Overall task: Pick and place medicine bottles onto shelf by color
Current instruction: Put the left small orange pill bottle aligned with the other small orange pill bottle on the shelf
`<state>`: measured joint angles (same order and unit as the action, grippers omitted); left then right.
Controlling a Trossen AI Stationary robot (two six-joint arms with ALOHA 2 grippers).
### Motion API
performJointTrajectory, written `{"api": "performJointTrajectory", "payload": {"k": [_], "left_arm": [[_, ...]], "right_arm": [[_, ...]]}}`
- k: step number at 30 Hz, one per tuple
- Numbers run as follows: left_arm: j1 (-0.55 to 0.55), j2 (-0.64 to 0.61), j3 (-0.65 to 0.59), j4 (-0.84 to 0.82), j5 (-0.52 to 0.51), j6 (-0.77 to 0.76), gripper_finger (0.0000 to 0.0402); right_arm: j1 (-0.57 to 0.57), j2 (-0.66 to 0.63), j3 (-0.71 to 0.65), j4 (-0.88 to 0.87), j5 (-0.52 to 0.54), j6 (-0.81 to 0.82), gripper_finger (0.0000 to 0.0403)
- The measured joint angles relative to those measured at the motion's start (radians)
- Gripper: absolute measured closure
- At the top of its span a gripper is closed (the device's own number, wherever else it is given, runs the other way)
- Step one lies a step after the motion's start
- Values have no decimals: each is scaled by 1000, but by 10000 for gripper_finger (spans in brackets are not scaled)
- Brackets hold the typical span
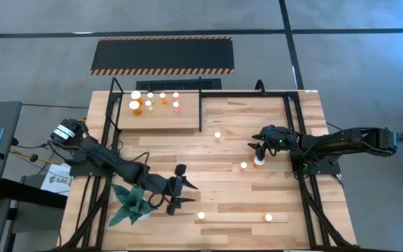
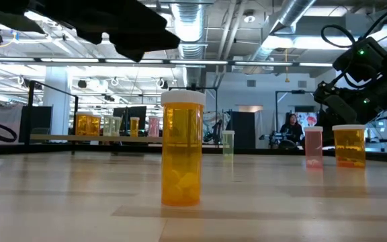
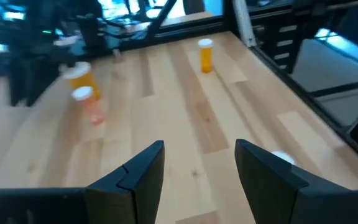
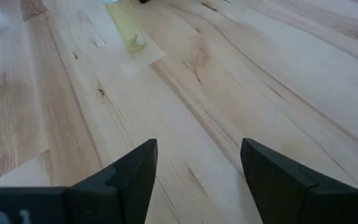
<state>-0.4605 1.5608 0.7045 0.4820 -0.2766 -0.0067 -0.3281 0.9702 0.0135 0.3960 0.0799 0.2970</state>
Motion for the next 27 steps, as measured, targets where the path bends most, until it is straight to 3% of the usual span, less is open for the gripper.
{"api": "performJointTrajectory", "payload": {"k": [8, 20, 27], "left_arm": [[6, 73, 84, -58, 121, 3, 216], [11, 168, 309, -413, 164, 17, 216], [-2, 232, 361, -449, 195, -22, 212]], "right_arm": [[0, 0, 0, -1, 0, 0, 147], [0, 0, 0, -3, 0, 1, 147], [0, 0, 0, -3, 0, 0, 147]]}}
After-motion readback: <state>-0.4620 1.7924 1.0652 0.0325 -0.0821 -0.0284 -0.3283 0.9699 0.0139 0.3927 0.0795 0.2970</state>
